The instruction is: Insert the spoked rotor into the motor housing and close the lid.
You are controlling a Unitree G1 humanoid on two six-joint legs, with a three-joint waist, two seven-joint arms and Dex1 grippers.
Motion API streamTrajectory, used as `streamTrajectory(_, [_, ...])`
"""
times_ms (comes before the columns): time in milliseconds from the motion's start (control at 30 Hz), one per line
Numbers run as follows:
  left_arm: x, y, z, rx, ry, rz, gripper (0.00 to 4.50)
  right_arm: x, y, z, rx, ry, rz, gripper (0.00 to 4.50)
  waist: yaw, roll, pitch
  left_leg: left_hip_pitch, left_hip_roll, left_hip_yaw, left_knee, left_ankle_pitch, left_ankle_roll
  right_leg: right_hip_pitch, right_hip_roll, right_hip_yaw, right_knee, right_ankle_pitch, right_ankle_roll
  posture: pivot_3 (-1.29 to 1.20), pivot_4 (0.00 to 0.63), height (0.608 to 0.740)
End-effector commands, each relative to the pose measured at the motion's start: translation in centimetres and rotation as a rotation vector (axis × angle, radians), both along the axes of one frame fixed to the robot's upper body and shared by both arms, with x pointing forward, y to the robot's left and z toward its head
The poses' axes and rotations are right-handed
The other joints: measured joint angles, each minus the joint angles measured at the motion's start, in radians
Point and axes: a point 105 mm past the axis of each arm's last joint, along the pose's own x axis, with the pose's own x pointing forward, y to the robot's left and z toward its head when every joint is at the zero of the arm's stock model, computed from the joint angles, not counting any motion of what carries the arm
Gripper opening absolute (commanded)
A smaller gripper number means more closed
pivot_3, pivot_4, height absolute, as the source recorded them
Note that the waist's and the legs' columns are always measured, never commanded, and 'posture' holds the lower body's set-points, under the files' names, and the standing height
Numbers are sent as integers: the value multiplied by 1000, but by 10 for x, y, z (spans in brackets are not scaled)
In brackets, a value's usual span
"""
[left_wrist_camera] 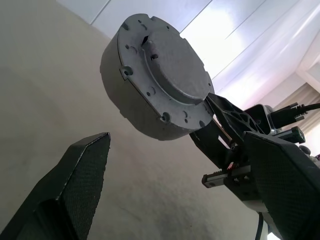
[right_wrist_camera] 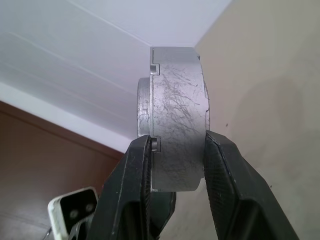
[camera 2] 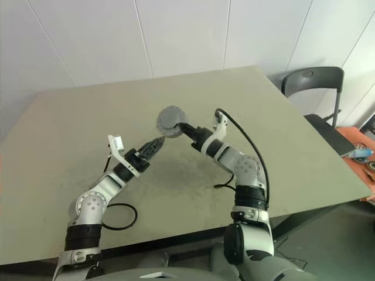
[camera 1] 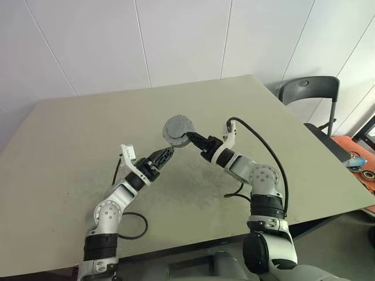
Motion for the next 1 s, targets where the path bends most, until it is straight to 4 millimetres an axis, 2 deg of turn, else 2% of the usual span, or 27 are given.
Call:
streamTrajectory(33, [7, 2, 9, -46, -12, 5, 4500, -7, 12, 40, 90, -134, 81, 1182, -1, 0, 0, 0, 0, 0, 0, 0, 0, 0, 0, 0, 0, 0, 0, 0, 0, 740])
streamTrajectory(333, [10, -1, 24, -226, -23, -19, 4500, -15, 18, 40, 94, -135, 137, 1182, 1, 0, 0, -1, 0, 0, 0, 0, 0, 0, 0, 0, -1, 0, 0, 0, 0, 740])
streamTrajectory(600, [13, -3, 29, -345, -8, -30, 4500, -20, 22, 39, 99, -131, 178, 1182, 0, 0, 0, -1, 0, 0, 0, 0, 0, 0, 0, 0, -2, 0, 0, 0, 0, 740])
streamTrajectory(800, [14, -6, 28, -434, 33, -31, 2694, -20, 24, 39, 101, -135, 186, 1166, 1, 0, 0, -3, 0, 0, 0, 0, 0, -1, 0, 0, -3, 0, 0, 0, 0, 740])
streamTrajectory(833, [13, -7, 28, -439, 31, -38, 2508, -20, 24, 39, 102, -136, 187, 1166, 0, 0, 0, -4, 0, 0, 1, 0, 0, -2, 0, 0, -3, 0, 0, 0, 0, 740])
streamTrajectory(1000, [9, -12, 30, -459, 24, -65, 2345, -22, 26, 39, 107, -138, 196, 1166, 1, 0, 0, -4, 0, 0, 1, 0, 0, -2, 0, 0, -2, 0, 0, 0, 0, 740])
